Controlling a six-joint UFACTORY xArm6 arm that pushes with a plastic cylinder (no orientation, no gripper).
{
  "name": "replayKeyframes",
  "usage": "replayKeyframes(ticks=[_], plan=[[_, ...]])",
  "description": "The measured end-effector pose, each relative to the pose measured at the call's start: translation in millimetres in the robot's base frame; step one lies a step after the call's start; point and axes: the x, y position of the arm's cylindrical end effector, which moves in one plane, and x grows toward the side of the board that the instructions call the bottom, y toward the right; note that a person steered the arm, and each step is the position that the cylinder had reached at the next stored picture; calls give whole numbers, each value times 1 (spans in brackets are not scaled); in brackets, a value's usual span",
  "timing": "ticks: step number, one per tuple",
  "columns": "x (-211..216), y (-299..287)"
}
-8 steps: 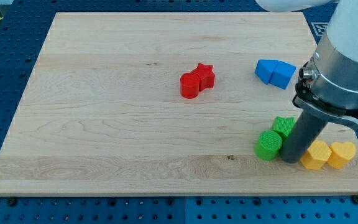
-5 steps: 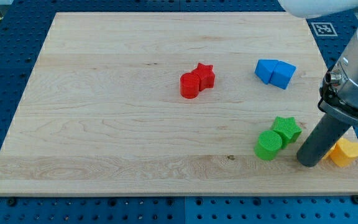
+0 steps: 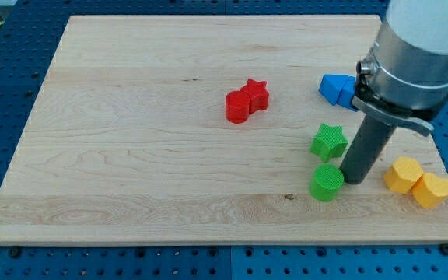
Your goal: Place the green star above right to the green circle
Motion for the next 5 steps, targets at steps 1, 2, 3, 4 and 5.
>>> replayKeyframes(ticks=[1,2,3,4,5], plan=[[-38,0],[-44,0],[-69,12],[-95,14],[-106,-13]])
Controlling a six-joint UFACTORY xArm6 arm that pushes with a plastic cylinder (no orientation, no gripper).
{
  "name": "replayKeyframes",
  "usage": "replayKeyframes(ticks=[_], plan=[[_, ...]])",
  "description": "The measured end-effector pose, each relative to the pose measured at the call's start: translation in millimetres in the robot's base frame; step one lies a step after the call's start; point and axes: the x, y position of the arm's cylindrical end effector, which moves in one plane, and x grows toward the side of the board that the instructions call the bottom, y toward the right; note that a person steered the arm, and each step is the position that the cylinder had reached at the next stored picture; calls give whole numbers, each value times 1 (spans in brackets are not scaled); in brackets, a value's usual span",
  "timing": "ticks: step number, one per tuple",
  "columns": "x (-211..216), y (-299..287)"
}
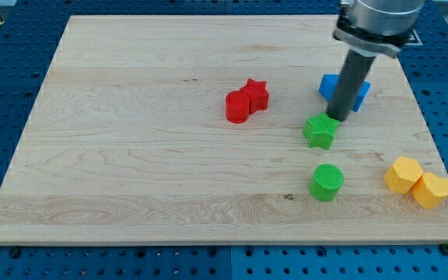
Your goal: Place the green star above right to the green circle
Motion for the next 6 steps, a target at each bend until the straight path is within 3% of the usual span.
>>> replayKeyframes(ticks=[4,6], plan=[[66,-4],[58,4]])
